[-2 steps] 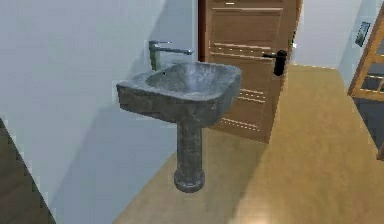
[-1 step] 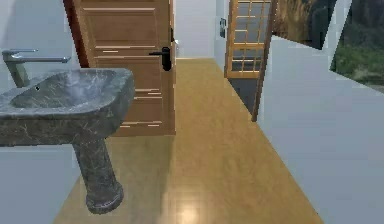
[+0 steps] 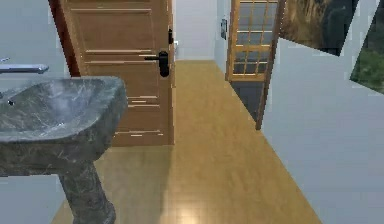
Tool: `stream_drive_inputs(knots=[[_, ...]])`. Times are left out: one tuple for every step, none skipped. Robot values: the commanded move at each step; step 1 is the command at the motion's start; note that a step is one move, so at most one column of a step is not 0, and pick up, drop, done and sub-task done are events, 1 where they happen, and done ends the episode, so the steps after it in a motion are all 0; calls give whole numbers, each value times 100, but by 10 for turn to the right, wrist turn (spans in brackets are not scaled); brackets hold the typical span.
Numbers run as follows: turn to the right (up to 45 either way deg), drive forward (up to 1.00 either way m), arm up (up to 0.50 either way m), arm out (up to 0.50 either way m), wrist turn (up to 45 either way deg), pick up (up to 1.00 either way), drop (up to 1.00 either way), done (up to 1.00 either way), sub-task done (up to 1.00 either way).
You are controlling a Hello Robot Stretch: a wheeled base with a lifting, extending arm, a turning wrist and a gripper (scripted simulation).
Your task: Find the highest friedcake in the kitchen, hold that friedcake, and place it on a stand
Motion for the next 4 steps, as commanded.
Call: stream_drive_inputs(knots=[[120, 0, 0, 0, 0, 0, 0, 0, 0], [0, 15, 0, 0, 0, 0, 0, 0, 0], [0, 35, 0, 0, 0, 0, 0, 0, 0], [-90, 0, 0, 0, 0, 0, 0, 0, 0]])
